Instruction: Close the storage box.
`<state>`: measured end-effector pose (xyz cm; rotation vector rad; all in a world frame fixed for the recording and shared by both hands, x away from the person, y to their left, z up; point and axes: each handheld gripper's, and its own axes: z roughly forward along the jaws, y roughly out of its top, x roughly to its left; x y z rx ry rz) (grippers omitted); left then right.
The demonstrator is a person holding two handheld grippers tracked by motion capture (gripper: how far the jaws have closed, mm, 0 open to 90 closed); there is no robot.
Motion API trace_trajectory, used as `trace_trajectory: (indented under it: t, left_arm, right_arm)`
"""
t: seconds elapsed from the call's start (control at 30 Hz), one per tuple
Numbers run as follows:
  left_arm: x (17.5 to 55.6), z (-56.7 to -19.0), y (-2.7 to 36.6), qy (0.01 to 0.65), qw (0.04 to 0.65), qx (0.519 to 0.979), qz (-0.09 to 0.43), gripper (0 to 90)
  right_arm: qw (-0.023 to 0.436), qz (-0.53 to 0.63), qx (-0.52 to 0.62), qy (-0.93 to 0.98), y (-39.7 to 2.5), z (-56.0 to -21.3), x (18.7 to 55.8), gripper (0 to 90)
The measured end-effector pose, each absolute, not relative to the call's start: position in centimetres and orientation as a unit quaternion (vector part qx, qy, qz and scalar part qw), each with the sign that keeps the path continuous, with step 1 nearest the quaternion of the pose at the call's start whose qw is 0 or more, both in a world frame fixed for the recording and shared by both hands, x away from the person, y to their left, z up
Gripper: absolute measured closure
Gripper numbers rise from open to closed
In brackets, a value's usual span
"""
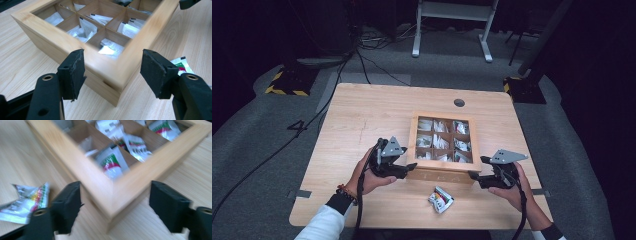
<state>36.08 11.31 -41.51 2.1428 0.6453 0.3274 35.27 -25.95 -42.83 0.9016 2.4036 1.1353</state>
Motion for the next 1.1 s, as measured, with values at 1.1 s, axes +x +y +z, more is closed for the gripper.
trace_trajectory:
  t: [1.1]
  left_arm:
    - [35.2, -41.6, 10.8, 0.241, 0.412, 0.865, 0.152, 51.1]
  right_arm:
    - [0.166, 0.431, 0.31, 0.831, -27.1, -41.8, 34.7, 53.5]
